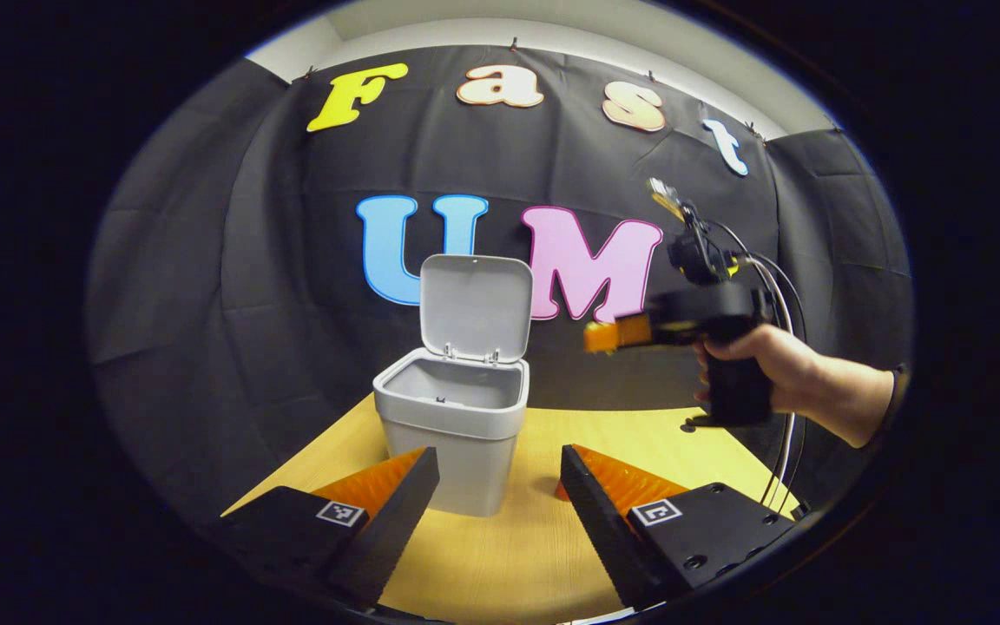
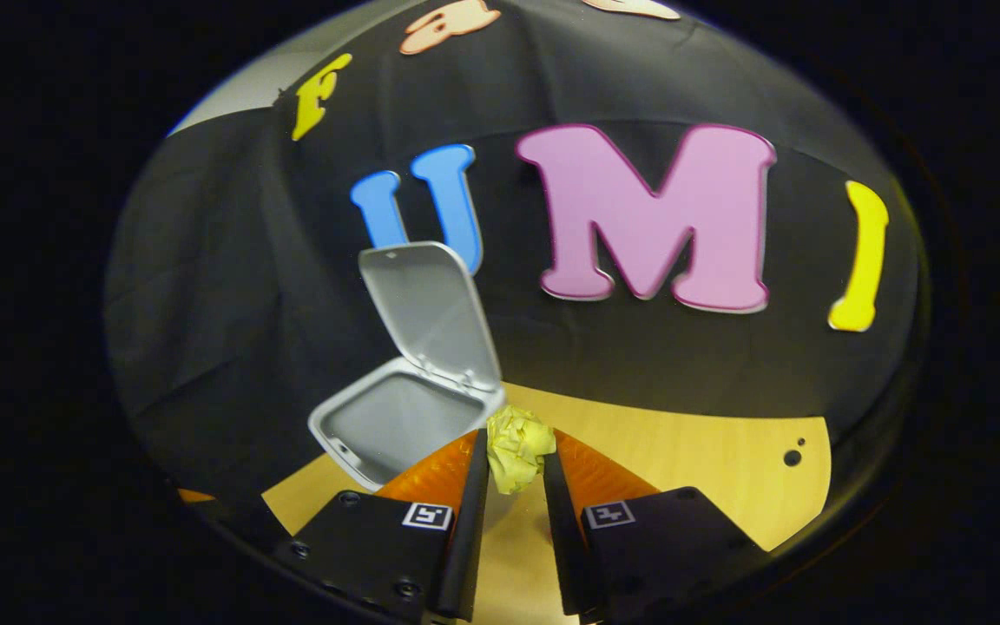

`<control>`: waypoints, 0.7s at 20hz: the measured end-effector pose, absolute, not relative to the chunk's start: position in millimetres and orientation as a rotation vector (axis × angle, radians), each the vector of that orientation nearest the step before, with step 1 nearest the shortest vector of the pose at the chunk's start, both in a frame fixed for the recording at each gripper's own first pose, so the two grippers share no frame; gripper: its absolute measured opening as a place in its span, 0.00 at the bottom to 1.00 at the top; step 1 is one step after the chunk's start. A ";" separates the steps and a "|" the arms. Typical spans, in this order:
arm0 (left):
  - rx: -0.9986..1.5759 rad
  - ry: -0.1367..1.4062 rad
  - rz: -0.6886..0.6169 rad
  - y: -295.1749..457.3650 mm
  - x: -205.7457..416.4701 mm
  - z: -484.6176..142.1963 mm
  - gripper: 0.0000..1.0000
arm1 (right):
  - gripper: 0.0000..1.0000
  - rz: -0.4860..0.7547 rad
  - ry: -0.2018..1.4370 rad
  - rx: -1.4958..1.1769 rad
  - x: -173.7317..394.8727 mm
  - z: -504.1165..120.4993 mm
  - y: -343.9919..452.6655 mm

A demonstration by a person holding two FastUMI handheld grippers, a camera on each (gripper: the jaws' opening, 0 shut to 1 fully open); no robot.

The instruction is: Press the lid of the desktop garbage bin to open it, pick up the crumpled paper on the desktop and throw it into the bin, then pick up the pop can on the desktop and drop it into the bin, and finally close the garbage bin lid.

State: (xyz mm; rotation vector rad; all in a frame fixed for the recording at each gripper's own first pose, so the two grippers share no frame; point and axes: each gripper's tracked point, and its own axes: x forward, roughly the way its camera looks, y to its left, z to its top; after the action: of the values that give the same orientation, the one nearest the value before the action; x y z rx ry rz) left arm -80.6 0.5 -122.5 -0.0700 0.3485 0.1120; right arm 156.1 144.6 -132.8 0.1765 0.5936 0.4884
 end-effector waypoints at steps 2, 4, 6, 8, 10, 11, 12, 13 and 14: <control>-0.081 0.351 0.133 9.9 -86.0 -121.4 0.96 | 0.25 0.546 0.560 0.128 169.0 -124.0 184.2; -0.080 0.347 0.158 19.4 -92.3 -121.2 0.96 | 0.41 0.598 0.557 0.122 169.5 -116.8 219.4; -0.094 0.358 0.178 27.9 -98.7 -124.8 0.96 | 0.41 0.647 0.574 0.135 171.0 -120.9 251.9; -0.116 0.356 0.204 36.3 -106.1 -123.7 0.96 | 0.29 0.659 0.585 0.115 176.4 -133.9 269.6; -0.124 0.359 0.234 45.7 -111.5 -124.1 0.96 | 0.42 0.675 0.609 0.092 178.4 -146.9 283.7; -0.124 0.360 0.246 49.8 -114.0 -123.7 0.96 | 0.43 0.681 0.624 0.081 177.9 -153.3 288.1; -0.123 0.362 0.252 52.5 -117.4 -124.4 0.96 | 0.43 0.684 0.636 0.073 176.7 -159.5 291.7; -0.120 0.363 0.254 53.8 -118.3 -124.0 0.96 | 0.43 0.687 0.642 0.070 175.8 -163.6 294.0; -0.119 0.366 0.258 55.1 -120.0 -124.7 0.96 | 0.43 0.684 0.647 0.069 175.7 -166.8 294.6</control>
State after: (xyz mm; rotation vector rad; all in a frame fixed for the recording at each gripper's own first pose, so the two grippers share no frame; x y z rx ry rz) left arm -120.0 55.1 -124.7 -0.1187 0.3659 0.2580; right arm 175.7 294.6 -166.8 0.0689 0.6474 0.6835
